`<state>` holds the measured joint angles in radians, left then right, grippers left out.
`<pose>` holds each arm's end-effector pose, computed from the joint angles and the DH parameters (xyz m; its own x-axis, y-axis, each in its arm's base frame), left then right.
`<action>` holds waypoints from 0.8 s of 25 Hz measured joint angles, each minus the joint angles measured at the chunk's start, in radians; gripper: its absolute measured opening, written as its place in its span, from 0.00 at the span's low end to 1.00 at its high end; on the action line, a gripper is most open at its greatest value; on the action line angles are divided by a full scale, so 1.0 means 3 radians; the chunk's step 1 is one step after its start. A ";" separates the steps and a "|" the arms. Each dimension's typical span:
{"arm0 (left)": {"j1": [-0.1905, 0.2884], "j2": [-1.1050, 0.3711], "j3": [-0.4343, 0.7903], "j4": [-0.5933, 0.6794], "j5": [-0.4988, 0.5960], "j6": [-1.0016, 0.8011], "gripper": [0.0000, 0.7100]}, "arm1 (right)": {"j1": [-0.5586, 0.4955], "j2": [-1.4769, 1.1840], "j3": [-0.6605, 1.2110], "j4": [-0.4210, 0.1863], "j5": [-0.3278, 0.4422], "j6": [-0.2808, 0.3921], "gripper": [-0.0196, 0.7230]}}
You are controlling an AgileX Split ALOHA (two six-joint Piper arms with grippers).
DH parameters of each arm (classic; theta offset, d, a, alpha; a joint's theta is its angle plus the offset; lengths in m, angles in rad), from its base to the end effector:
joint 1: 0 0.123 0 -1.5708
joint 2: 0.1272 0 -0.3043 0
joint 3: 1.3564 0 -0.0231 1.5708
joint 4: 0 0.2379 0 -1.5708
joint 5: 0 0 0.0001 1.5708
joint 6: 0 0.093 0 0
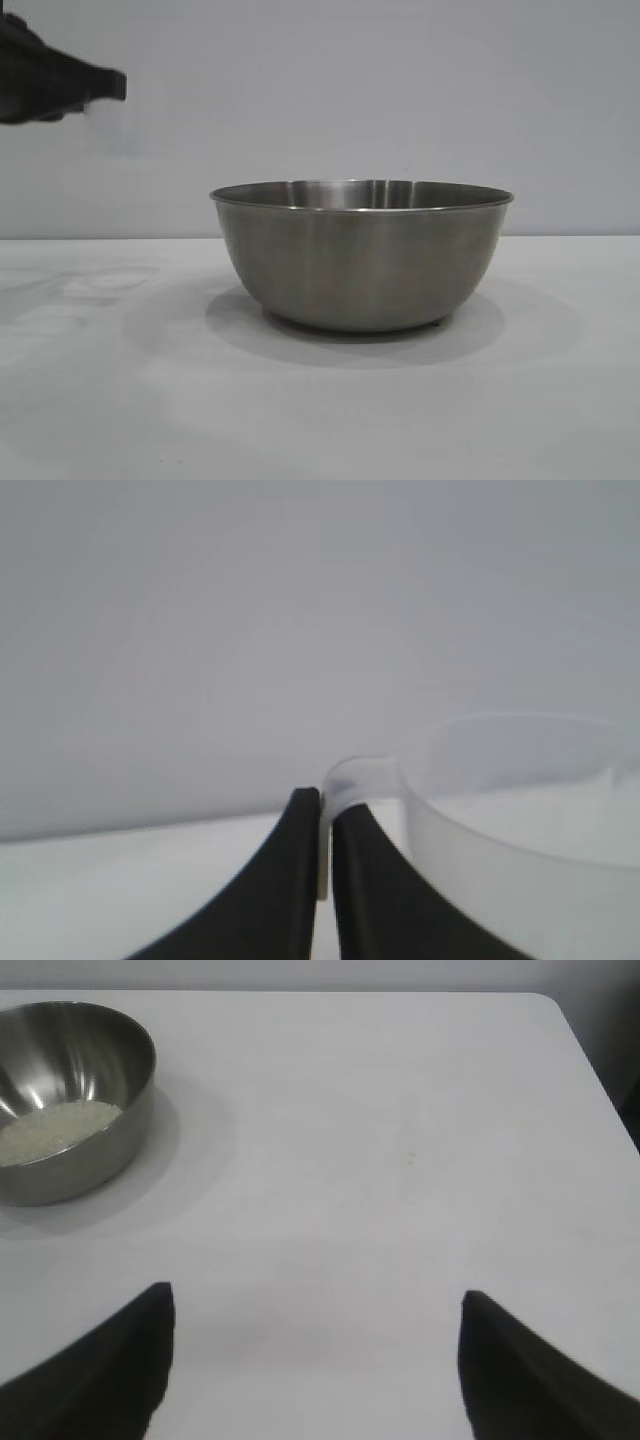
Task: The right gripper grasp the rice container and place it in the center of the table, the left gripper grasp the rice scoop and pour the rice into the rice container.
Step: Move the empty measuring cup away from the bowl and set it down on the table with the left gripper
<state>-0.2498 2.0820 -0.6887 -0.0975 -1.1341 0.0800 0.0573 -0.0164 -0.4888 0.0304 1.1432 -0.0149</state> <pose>0.3480 -0.0803 0.1277 -0.1612 0.0809 -0.9836 0.1684 0.9843 0.0533 -0.0389 0.0003 0.2599 -0.5222 -0.0322 -0.8522 -0.0820 0.9966 0.0125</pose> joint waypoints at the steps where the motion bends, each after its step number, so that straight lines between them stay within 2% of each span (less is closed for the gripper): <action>1: 0.0000 0.0017 0.0000 0.0008 0.0000 0.0000 0.00 | 0.0000 0.0000 0.0000 0.0000 0.0000 0.0000 0.70; 13: 0.0000 0.0213 0.0000 0.0053 -0.0006 -0.0247 0.00 | 0.0000 0.0000 0.0000 0.0000 0.0000 0.0000 0.70; 14: 0.0000 0.0221 0.0000 0.0081 -0.0006 -0.0252 0.07 | 0.0000 0.0000 0.0000 0.0000 0.0000 0.0000 0.70; 16: 0.0000 0.0225 0.0000 0.0163 -0.0006 -0.0259 0.07 | 0.0000 0.0000 0.0000 0.0000 0.0000 0.0000 0.70; 17: 0.0000 0.0225 0.0000 0.0193 -0.0006 -0.0259 0.14 | 0.0000 0.0000 0.0000 0.0000 0.0000 0.0000 0.70; 18: 0.0000 0.0225 0.0000 0.0208 -0.0006 -0.0259 0.18 | 0.0000 0.0000 0.0000 0.0000 0.0000 0.0000 0.70; 19: 0.0000 0.0225 0.0000 0.0210 -0.0006 -0.0259 0.15 | 0.0000 0.0000 0.0000 0.0000 0.0000 0.0000 0.70; 20: 0.0000 0.0225 0.0000 0.0210 -0.0006 -0.0259 0.22 | 0.0000 0.0000 0.0000 0.0000 0.0000 0.0000 0.70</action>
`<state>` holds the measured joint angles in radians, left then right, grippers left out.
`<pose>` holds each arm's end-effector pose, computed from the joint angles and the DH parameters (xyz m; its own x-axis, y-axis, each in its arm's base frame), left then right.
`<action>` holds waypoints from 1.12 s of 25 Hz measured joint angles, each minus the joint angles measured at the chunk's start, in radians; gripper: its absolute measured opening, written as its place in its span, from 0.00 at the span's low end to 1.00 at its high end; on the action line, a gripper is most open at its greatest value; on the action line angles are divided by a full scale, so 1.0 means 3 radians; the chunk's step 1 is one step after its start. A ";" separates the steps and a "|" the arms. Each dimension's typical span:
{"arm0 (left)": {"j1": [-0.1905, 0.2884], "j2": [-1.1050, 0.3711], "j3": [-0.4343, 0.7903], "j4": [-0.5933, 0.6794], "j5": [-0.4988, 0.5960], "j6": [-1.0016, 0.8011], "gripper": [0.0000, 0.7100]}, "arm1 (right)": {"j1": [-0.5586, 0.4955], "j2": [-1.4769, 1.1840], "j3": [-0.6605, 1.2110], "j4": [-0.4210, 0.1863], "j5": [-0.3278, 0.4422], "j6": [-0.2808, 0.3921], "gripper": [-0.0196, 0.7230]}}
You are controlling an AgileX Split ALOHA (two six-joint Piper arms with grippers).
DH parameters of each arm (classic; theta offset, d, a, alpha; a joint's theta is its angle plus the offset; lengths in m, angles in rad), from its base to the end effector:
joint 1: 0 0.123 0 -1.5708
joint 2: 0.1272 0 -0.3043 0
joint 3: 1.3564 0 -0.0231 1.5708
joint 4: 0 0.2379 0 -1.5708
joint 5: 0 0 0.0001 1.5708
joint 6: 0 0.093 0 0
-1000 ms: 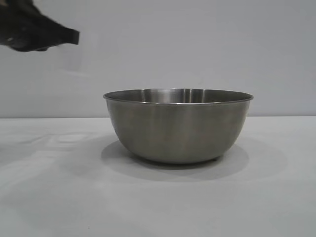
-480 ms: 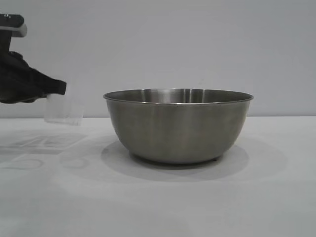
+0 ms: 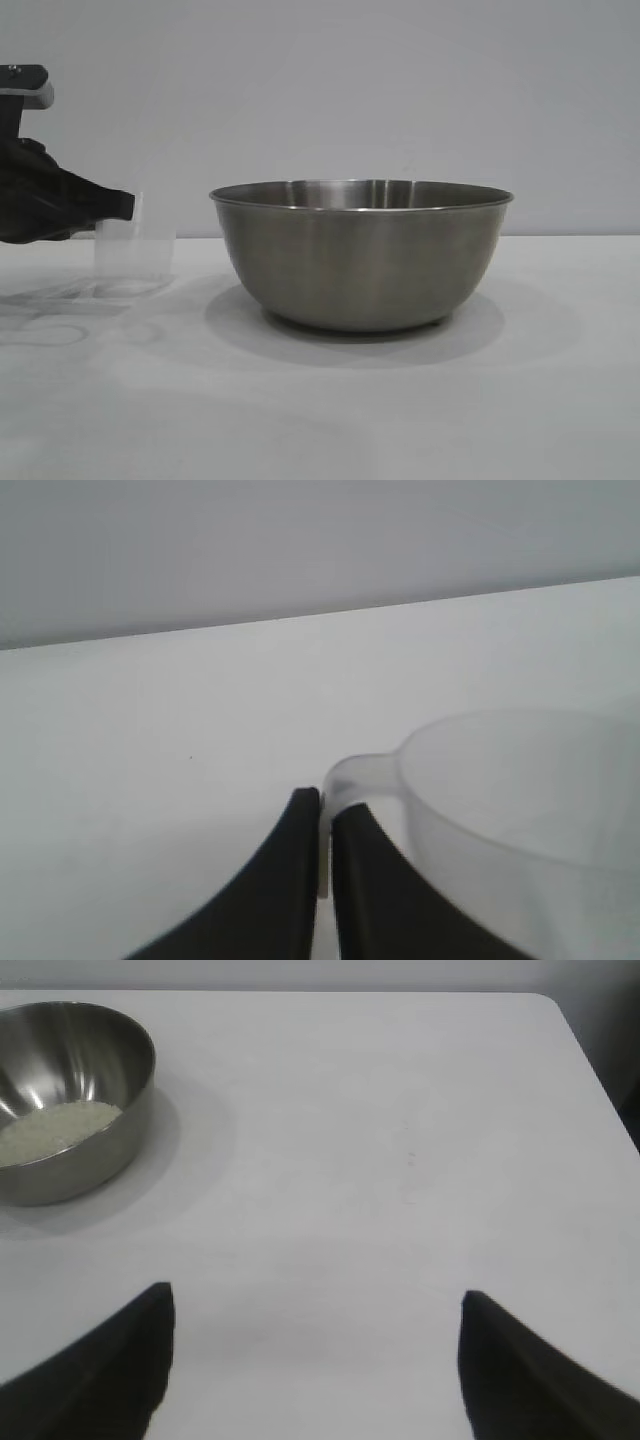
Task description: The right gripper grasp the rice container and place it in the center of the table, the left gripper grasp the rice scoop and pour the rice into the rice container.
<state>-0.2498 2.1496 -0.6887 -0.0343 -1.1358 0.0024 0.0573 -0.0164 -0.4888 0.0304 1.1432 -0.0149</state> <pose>0.3466 -0.0854 0.1038 -0.2312 0.0465 -0.9718 0.2150 0.9766 -0.0044 -0.0389 0.0003 0.2599 -0.5222 -0.0322 -0.8522 -0.0820 0.9966 0.0125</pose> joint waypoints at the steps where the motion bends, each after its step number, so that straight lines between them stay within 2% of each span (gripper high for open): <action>1: 0.0000 0.0000 0.0000 0.0000 0.0000 0.0000 0.25 | 0.0000 0.0000 0.0000 0.0000 0.0000 0.0000 0.70; 3: 0.0000 0.0000 0.0030 0.0000 -0.0006 0.0000 0.24 | 0.0000 0.0000 0.0000 0.0000 0.0000 0.0000 0.70; 4: 0.0000 0.0000 0.0067 0.0000 -0.0006 0.0000 0.32 | 0.0000 0.0000 0.0000 0.0000 0.0000 0.0000 0.70; 11: 0.0000 -0.0034 0.0488 0.0000 0.0002 -0.0078 0.32 | 0.0000 0.0000 0.0000 0.0000 0.0000 0.0000 0.70; 18: 0.0000 -0.0655 0.0890 0.0250 0.0014 -0.0169 0.32 | 0.0000 0.0000 0.0000 0.0000 0.0000 0.0000 0.70; 20: 0.0000 -0.0934 0.0895 0.0347 0.0218 -0.0175 0.32 | 0.0000 0.0000 0.0000 0.0000 0.0000 0.0000 0.70; 28: 0.0000 -0.2216 0.0925 0.0437 0.1507 -0.0387 0.32 | 0.0000 0.0000 0.0000 0.0000 0.0000 0.0000 0.70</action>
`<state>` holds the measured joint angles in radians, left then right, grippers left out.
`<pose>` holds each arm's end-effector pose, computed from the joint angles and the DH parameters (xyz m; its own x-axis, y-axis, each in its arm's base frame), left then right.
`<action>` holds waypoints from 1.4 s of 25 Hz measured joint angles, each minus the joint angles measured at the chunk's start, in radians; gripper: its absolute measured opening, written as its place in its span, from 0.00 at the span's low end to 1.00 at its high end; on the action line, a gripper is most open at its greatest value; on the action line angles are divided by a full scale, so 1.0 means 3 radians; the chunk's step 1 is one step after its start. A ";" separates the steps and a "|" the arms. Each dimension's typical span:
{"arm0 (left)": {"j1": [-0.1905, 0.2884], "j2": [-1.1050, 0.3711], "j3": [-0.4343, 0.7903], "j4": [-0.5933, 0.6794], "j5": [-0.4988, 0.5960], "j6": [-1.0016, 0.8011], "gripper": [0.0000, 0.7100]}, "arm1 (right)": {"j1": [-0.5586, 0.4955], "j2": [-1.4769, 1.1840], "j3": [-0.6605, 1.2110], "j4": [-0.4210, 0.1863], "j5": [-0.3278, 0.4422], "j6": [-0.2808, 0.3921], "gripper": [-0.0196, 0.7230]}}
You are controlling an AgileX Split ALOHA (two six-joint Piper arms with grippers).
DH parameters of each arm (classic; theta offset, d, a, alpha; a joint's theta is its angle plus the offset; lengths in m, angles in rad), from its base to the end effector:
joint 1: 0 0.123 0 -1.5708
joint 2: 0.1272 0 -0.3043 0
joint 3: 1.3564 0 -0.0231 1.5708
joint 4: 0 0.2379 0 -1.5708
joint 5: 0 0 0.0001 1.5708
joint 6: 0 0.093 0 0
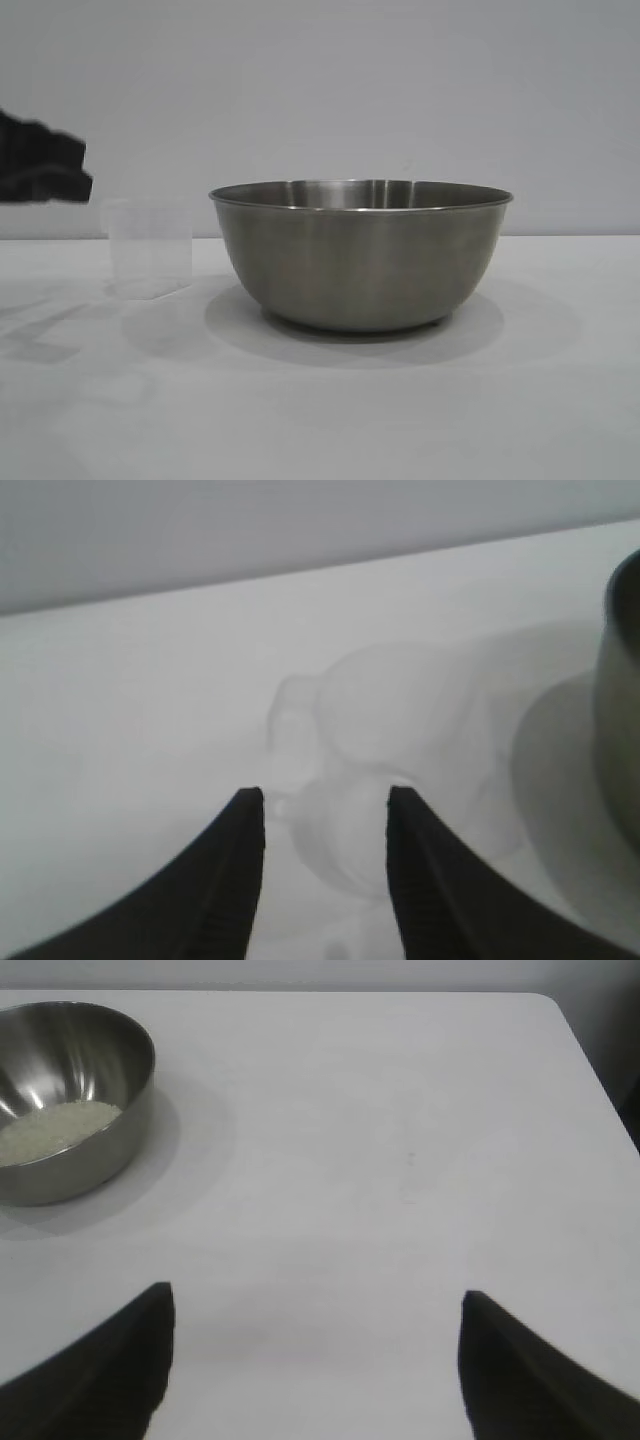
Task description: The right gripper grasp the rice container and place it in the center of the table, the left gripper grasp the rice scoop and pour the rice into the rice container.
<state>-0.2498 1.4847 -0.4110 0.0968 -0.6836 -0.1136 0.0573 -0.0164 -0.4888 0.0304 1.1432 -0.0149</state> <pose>0.2423 -0.0677 0.2134 -0.3026 0.0376 -0.9524 0.2917 0.9549 -0.0550 -0.0389 0.0003 0.2599 -0.5222 -0.0322 -0.8522 -0.0820 0.9966 0.0125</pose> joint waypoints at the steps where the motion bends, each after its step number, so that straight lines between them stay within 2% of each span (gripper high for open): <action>1: 0.0000 -0.0157 0.0007 0.0000 0.0111 -0.0054 0.32 | 0.0000 0.0000 0.0000 0.0000 0.0000 0.0000 0.70; 6: 0.0000 -0.0763 0.0009 0.0000 0.0820 -0.0127 0.32 | 0.0000 0.0000 0.0000 0.0000 0.0000 0.0000 0.70; 17: 0.0000 -0.1542 -0.0376 0.0143 0.2888 -0.0140 0.32 | 0.0000 0.0000 0.0000 0.0000 0.0000 0.0000 0.70; 21: 0.0000 -0.1851 -0.0484 0.0145 0.3393 -0.0134 0.32 | 0.0000 0.0000 0.0000 0.0000 0.0000 0.0000 0.70; 24: 0.0000 -0.2074 -0.0531 -0.0039 0.3729 0.0011 0.32 | 0.0000 0.0000 0.0000 0.0000 0.0000 0.0000 0.70; 30: 0.0005 -0.2611 -0.0559 -0.0830 0.4322 0.0753 0.32 | 0.0000 0.0000 0.0000 0.0000 0.0000 0.0000 0.70; 34: 0.0005 -0.3026 -0.0559 -0.0987 0.4857 0.0926 0.32 | 0.0000 0.0000 0.0000 0.0000 0.0000 0.0000 0.70; 35: 0.0005 -0.3145 -0.0559 -0.0986 0.4977 0.0934 0.39 | 0.0000 0.0000 0.0000 0.0000 0.0000 0.0000 0.70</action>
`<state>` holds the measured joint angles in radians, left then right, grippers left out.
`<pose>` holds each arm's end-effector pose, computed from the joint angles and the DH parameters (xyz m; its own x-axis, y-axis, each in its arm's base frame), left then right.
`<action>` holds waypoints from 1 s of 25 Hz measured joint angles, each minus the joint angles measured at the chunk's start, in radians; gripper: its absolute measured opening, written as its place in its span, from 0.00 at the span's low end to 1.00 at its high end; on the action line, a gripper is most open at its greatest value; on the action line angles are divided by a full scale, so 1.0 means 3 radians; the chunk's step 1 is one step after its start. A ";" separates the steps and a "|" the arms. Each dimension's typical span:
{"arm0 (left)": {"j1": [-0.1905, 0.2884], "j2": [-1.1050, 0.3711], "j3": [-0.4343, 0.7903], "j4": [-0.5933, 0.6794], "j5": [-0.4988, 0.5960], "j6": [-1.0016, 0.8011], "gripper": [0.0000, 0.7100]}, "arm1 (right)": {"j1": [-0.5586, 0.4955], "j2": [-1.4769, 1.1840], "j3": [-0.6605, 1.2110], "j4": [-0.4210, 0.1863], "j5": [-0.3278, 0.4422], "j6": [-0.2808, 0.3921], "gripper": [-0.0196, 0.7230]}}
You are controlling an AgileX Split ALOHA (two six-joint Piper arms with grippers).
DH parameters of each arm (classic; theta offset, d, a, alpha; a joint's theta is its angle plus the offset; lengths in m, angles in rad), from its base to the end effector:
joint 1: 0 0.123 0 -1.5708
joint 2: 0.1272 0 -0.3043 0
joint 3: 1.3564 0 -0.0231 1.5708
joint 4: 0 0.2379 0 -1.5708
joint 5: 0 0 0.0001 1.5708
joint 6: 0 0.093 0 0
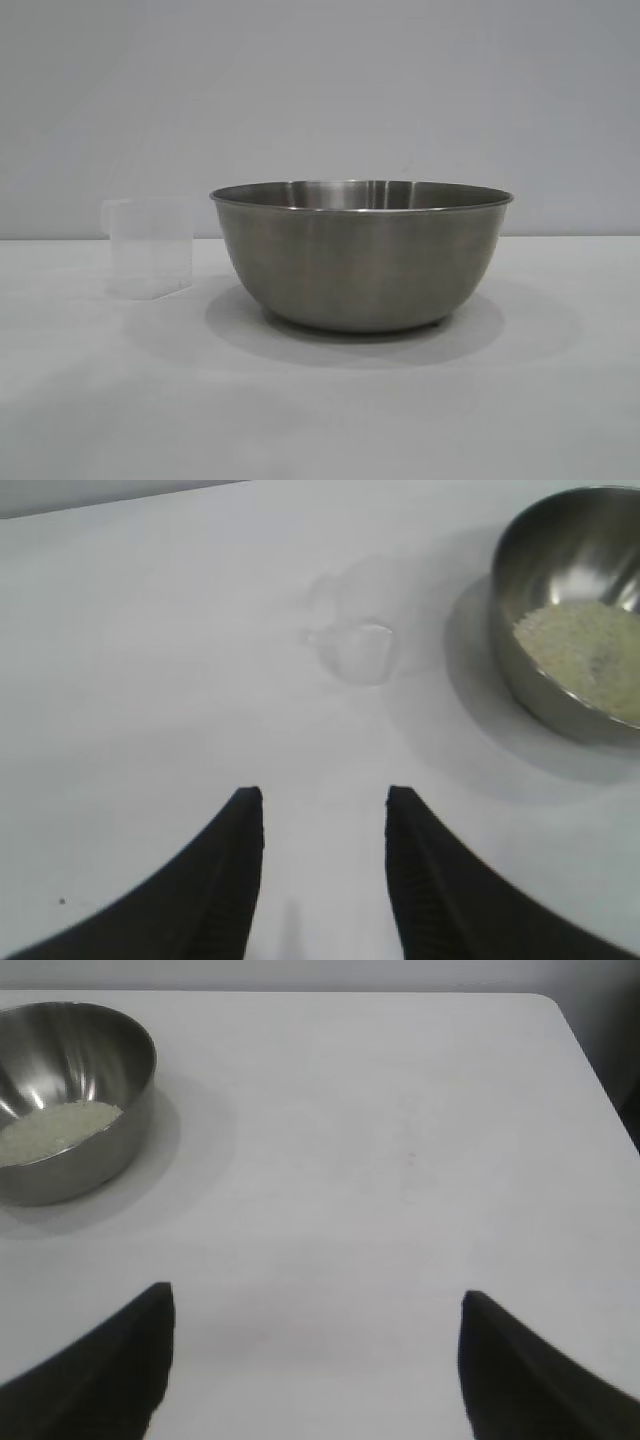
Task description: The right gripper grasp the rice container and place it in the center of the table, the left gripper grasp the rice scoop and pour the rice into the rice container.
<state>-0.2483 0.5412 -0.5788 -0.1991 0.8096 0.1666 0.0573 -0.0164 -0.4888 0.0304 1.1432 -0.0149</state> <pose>0.0609 -0.0292 0.3065 -0.5954 0.1799 -0.7830 0.3686 0.9271 -0.0673 -0.0389 0.0003 0.2599 -0.5222 -0.0322 -0.8522 -0.0820 0.9966 0.0125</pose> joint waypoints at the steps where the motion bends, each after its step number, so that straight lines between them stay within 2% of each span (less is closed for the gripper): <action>1: 0.0000 -0.0120 0.0000 0.0000 0.0107 0.0000 0.42 | 0.0000 0.0000 0.0000 0.0000 0.0000 0.0000 0.70; 6: 0.0000 -0.0688 0.0000 0.0000 0.0477 0.0002 0.68 | 0.0000 0.0000 0.0000 0.0000 0.0000 0.0000 0.70; 9: 0.0000 -0.1030 -0.0007 0.0000 0.0595 0.0002 0.67 | 0.0000 0.0000 0.0000 0.0000 0.0000 0.0000 0.70; 10: 0.0000 -0.1145 -0.0009 0.0011 0.0621 0.0002 0.73 | 0.0000 0.0000 0.0000 0.0000 0.0000 0.0000 0.70; 15: 0.0000 -0.1595 -0.0016 0.0306 0.0988 -0.0214 0.71 | 0.0000 0.0000 0.0000 0.0000 0.0000 0.0000 0.70; 18: 0.0000 -0.1774 -0.0016 0.0512 0.1213 -0.0373 0.71 | 0.0000 0.0000 0.0000 0.0000 0.0000 0.0000 0.70; 25: 0.0000 -0.1859 -0.0016 0.0722 0.1292 -0.0451 0.71 | 0.0000 0.0000 0.0000 0.0000 0.0000 0.0000 0.70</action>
<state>-0.2483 -0.0165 -0.5836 0.0174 1.1973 0.0312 0.0573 -0.0164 -0.4888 0.0304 1.1432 -0.0149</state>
